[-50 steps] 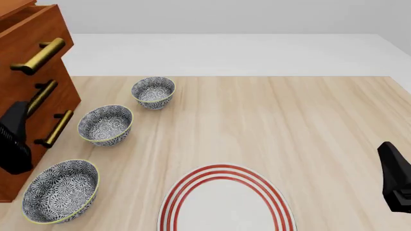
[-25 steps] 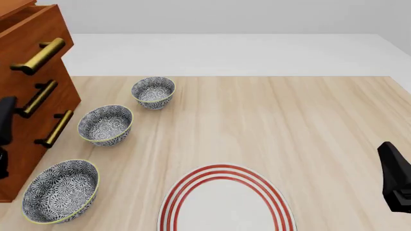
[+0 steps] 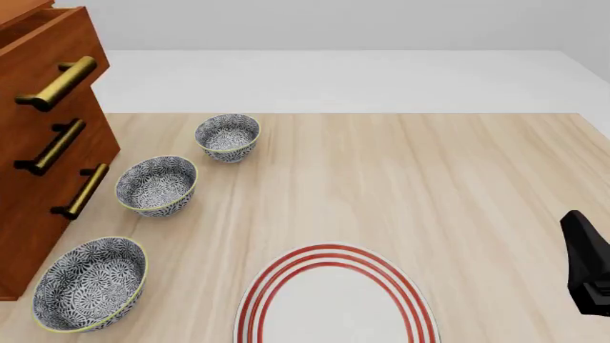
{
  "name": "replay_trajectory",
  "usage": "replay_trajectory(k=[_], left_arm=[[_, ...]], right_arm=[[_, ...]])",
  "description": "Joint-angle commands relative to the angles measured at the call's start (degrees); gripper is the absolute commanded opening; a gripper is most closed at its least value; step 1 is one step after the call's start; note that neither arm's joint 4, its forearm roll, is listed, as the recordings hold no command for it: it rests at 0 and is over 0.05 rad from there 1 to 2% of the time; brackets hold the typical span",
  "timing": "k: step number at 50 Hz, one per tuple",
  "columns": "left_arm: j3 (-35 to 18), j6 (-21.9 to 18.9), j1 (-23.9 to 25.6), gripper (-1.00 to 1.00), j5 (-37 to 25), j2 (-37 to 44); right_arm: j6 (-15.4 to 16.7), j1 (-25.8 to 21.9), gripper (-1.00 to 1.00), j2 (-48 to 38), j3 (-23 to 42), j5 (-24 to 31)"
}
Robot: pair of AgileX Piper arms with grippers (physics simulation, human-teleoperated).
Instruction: Open the top drawer of the cabinet.
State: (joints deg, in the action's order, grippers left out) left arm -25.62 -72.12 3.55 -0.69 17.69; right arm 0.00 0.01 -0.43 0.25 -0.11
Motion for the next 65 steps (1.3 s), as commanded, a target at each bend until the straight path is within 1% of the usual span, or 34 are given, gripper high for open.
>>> replay_trajectory(k=[1, 2, 4, 6, 7, 8, 9, 10, 12, 15, 16, 17, 19, 21, 22, 25, 28, 30, 32, 33, 35, 36, 37, 38, 39, 41, 44, 47, 48, 51, 52, 58, 63, 65], left_arm=[[-9.1, 9.4, 1.9, 1.00, -7.1, 0.3], [-10.6, 11.4, 2.2, 1.00, -8.2, 0.6], [-11.1, 12.0, 2.6, 1.00, -9.0, 0.8], [-14.0, 16.2, 2.5, 1.00, -11.0, 1.4], [-13.6, 15.3, 2.4, 1.00, -10.7, 1.4], [-15.6, 17.8, 2.8, 1.00, -12.4, 1.8], [-15.6, 17.8, 2.8, 1.00, -12.4, 1.8], [-17.5, 20.1, 2.8, 1.00, -13.5, 2.1], [-17.9, 20.7, 3.6, 1.00, -14.7, 2.2], [-23.2, 28.8, 3.2, 1.00, -18.2, 4.4], [-24.0, 30.5, 3.6, 1.00, -19.2, 4.9], [-23.8, 30.2, 3.8, 1.00, -19.1, 4.8], [-26.2, 33.5, 3.5, 1.00, -20.2, 5.9], [-27.0, 34.0, 4.0, 1.00, -21.0, 6.5], [-28.8, 36.6, 3.2, 1.00, -21.6, 7.5], [-30.4, 38.2, 2.7, 1.00, -22.2, 8.4], [-32.7, 42.2, 0.4, 1.00, -23.0, 10.6], [-32.7, 42.5, 0.0, 1.00, -23.1, 11.5], [-35.2, 46.5, -1.7, 1.00, -24.6, 14.0], [-35.5, 46.2, -1.3, 1.00, -24.7, 14.1], [-38.0, 48.8, -3.6, 1.00, -26.1, 17.2], [-39.1, 49.2, -1.9, 1.00, -26.4, 16.4], [-39.1, 49.2, -1.9, 1.00, -26.4, 16.4], [-41.2, 50.8, -2.6, 1.00, -27.7, 18.4], [-41.3, 49.9, -2.0, 1.00, -27.4, 18.0], [-42.8, 51.9, -2.2, 1.00, -28.2, 18.9], [-43.1, 51.3, -1.9, 1.00, -28.6, 19.1], [-44.9, 53.1, -1.9, 1.00, -30.5, 20.2], [-45.3, 53.2, -2.9, 1.00, -30.9, 21.1], [-45.7, 52.5, -1.3, 1.00, -32.0, 21.2], [-45.9, 52.4, -1.8, 1.00, -32.1, 21.5], [-48.3, 54.4, 0.3, 1.00, -34.9, 22.1], [-52.0, 57.6, 0.7, 1.00, -38.3, 24.1], [-52.4, 56.9, 0.2, 1.00, -38.4, 24.2]], right_arm=[[0.0, 0.0, 1.00, 0.0, 0.0, 0.0], [0.0, 0.0, 1.00, 0.0, 0.0, 0.0], [0.0, 0.0, 1.00, 0.0, 0.0, 0.0], [0.0, 0.0, 1.00, 0.0, 0.0, 0.0], [0.0, 0.0, 1.00, 0.0, 0.0, 0.0], [0.0, 0.0, 1.00, 0.0, 0.0, 0.0], [0.0, 0.0, 1.00, 0.0, 0.0, 0.0], [0.0, 0.0, 1.00, 0.0, 0.0, 0.0], [0.0, 0.0, 1.00, 0.0, 0.0, 0.0], [0.0, 0.0, 1.00, 0.0, 0.0, 0.0], [0.0, 0.0, 1.00, 0.0, 0.0, 0.0], [0.0, 0.0, 1.00, 0.0, 0.0, 0.0], [0.0, 0.0, 1.00, 0.0, 0.0, 0.0], [0.0, 0.0, 1.00, 0.0, 0.0, 0.0], [0.0, 0.0, 1.00, 0.0, 0.0, 0.0], [0.0, 0.0, 1.00, 0.0, 0.0, 0.0], [0.0, 0.0, 1.00, 0.0, 0.0, 0.0], [0.0, 0.0, 1.00, 0.0, 0.0, 0.0], [0.0, 0.0, 1.00, 0.0, 0.0, 0.0], [0.0, 0.0, 1.00, 0.0, 0.0, 0.0], [0.0, 0.0, 1.00, 0.0, 0.0, 0.0], [0.0, 0.0, 1.00, 0.0, 0.0, 0.0], [0.0, 0.0, 1.00, 0.0, 0.0, 0.0], [0.0, 0.0, 1.00, 0.0, 0.0, 0.0], [0.0, 0.0, 1.00, 0.0, 0.0, 0.0], [0.0, 0.0, 1.00, 0.0, 0.0, 0.0], [0.0, 0.0, 1.00, 0.0, 0.0, 0.0], [0.0, 0.0, 1.00, 0.0, 0.0, 0.0], [0.0, 0.0, 1.00, 0.0, 0.0, 0.0], [0.0, 0.0, 1.00, 0.0, 0.0, 0.0], [0.0, 0.0, 1.00, 0.0, 0.0, 0.0], [0.0, 0.0, 1.00, 0.0, 0.0, 0.0], [0.0, 0.0, 1.00, 0.0, 0.0, 0.0], [0.0, 0.0, 1.00, 0.0, 0.0, 0.0]])
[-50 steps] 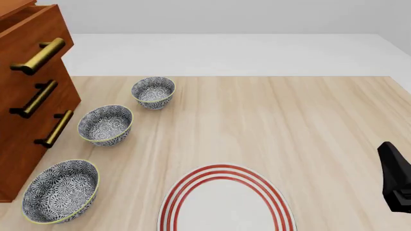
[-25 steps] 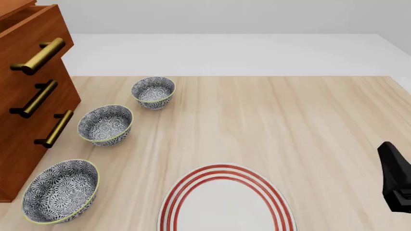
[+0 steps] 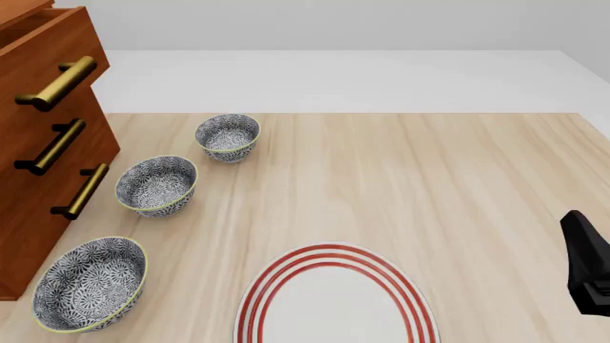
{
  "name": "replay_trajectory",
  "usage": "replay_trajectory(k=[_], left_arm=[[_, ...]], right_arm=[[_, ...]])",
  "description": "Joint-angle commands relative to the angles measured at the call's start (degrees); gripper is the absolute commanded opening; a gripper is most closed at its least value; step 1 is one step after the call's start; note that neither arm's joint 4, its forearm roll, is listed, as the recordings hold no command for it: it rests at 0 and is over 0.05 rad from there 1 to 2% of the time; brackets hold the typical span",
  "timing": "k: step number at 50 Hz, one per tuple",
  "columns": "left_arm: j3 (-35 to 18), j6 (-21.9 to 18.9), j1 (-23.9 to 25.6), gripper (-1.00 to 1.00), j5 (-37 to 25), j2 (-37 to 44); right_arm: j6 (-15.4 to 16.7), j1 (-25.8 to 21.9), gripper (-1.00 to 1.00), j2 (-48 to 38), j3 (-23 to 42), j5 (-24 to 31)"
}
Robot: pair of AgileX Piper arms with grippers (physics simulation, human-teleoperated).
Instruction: Open the top drawer of the cabinet.
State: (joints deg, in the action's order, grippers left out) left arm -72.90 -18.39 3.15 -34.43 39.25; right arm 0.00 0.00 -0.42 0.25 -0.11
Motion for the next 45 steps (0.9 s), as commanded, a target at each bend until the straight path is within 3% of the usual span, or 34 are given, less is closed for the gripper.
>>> replay_trajectory(k=[1, 17, 24, 45], left_arm=[[-5.9, 4.1, 0.8, 1.00, -5.5, 3.1], [-6.8, 7.2, -1.6, 1.00, -8.0, 5.4], [-6.0, 6.7, -1.6, 1.00, -8.6, 5.5], [-4.3, 11.8, -3.6, 1.00, -8.0, 6.5]], right_arm=[[0.0, 0.0, 1.00, 0.0, 0.0, 0.0], [0.0, 0.0, 1.00, 0.0, 0.0, 0.0], [0.0, 0.0, 1.00, 0.0, 0.0, 0.0], [0.0, 0.0, 1.00, 0.0, 0.0, 0.0]])
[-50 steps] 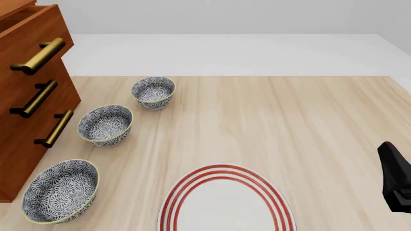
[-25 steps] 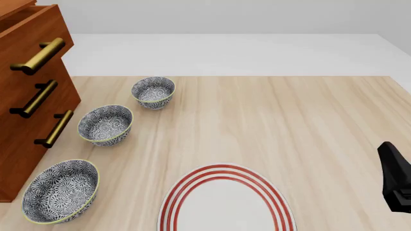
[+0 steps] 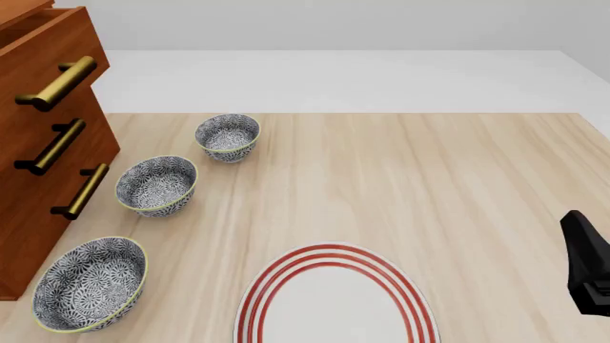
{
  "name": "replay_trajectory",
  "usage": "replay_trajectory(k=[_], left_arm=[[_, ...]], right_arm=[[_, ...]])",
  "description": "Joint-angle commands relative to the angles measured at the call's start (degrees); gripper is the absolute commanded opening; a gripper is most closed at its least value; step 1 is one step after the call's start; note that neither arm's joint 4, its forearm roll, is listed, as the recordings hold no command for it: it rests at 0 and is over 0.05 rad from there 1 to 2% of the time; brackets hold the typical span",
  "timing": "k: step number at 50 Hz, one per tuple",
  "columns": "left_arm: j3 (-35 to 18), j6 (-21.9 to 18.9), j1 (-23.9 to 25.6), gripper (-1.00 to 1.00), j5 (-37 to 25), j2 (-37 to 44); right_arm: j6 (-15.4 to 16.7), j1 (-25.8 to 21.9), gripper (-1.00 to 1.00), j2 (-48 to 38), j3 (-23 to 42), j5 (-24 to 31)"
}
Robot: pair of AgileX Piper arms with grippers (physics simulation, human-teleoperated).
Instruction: Open the top drawer of the cabinet.
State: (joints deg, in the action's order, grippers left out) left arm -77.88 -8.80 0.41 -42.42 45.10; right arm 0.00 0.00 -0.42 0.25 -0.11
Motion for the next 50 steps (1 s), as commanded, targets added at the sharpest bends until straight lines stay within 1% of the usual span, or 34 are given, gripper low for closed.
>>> replay_trajectory(k=[1, 2, 3, 6, 7, 8, 9, 11, 17, 26, 28, 38, 44, 50], left_arm=[[1.1, 2.1, -0.8, 1.00, 0.1, 0.6], [1.2, 2.2, -0.9, 1.00, 0.3, 0.7], [1.2, 3.1, -1.3, 1.00, 0.4, 1.1], [2.4, 3.0, -1.1, 1.00, 0.7, 0.8], [2.4, 4.5, -1.5, 1.00, 0.6, 1.2], [2.9, 3.6, -2.0, 1.00, 1.1, 1.3], [3.7, 3.4, -1.5, 1.00, 1.0, 1.0], [4.2, 3.3, -2.3, 1.00, 1.5, 1.3], [4.4, 4.0, -1.3, 1.00, 1.2, 1.7], [5.9, 4.4, -0.5, 1.00, 2.8, 2.7], [6.4, 4.2, 0.7, 1.00, 2.8, 2.4], [6.7, 5.2, -0.1, 1.00, 3.6, 4.5], [7.7, 5.2, 0.0, 1.00, 4.4, 4.3], [8.1, 5.5, -1.0, 1.00, 5.0, 4.3]], right_arm=[[0.0, 0.0, 1.00, 0.0, 0.0, 0.0], [0.0, 0.0, 1.00, 0.0, 0.0, 0.0], [0.0, 0.0, 1.00, 0.0, 0.0, 0.0], [0.0, 0.0, 1.00, 0.0, 0.0, 0.0], [0.0, 0.0, 1.00, 0.0, 0.0, 0.0], [0.0, 0.0, 1.00, 0.0, 0.0, 0.0], [0.0, 0.0, 1.00, 0.0, 0.0, 0.0], [0.0, 0.0, 1.00, 0.0, 0.0, 0.0], [0.0, 0.0, 1.00, 0.0, 0.0, 0.0], [0.0, 0.0, 1.00, 0.0, 0.0, 0.0], [0.0, 0.0, 1.00, 0.0, 0.0, 0.0], [0.0, 0.0, 1.00, 0.0, 0.0, 0.0], [0.0, 0.0, 1.00, 0.0, 0.0, 0.0], [0.0, 0.0, 1.00, 0.0, 0.0, 0.0]])
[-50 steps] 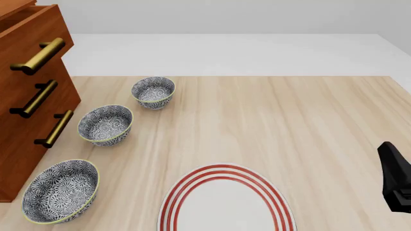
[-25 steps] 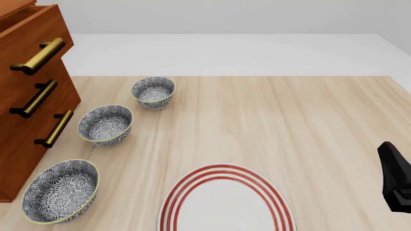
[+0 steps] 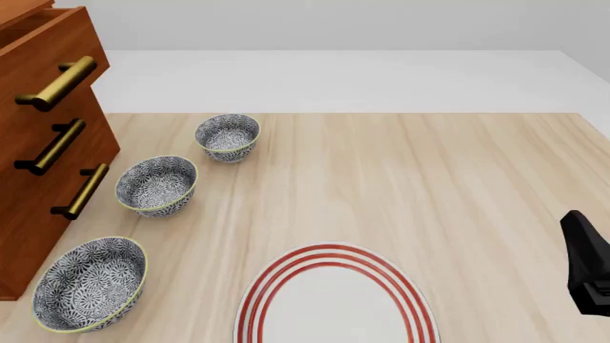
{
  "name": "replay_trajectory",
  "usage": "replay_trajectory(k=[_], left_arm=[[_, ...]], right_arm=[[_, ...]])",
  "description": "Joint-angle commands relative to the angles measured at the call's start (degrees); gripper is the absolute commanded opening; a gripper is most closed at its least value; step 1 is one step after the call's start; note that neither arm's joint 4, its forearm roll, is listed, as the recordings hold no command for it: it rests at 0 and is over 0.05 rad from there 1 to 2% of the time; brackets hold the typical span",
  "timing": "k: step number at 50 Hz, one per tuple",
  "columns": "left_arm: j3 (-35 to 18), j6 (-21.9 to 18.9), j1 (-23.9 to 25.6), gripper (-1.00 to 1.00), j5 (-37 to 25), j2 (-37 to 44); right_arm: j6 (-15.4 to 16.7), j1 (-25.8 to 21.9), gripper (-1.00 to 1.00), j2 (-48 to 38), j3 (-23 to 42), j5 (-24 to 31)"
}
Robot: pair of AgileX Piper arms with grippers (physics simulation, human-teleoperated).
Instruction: Open the top drawer of the cabinet.
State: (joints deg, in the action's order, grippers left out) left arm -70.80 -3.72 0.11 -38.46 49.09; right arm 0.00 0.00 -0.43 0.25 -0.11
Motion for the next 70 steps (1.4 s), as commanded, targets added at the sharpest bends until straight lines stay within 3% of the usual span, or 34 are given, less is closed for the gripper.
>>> replay_trajectory(k=[1, 70], left_arm=[[1.1, 0.4, -0.6, 1.00, 1.0, 0.1], [5.8, -1.8, -4.3, 1.00, 7.3, 3.1]], right_arm=[[0.0, 0.0, 1.00, 0.0, 0.0, 0.0], [0.0, 0.0, 1.00, 0.0, 0.0, 0.0]])
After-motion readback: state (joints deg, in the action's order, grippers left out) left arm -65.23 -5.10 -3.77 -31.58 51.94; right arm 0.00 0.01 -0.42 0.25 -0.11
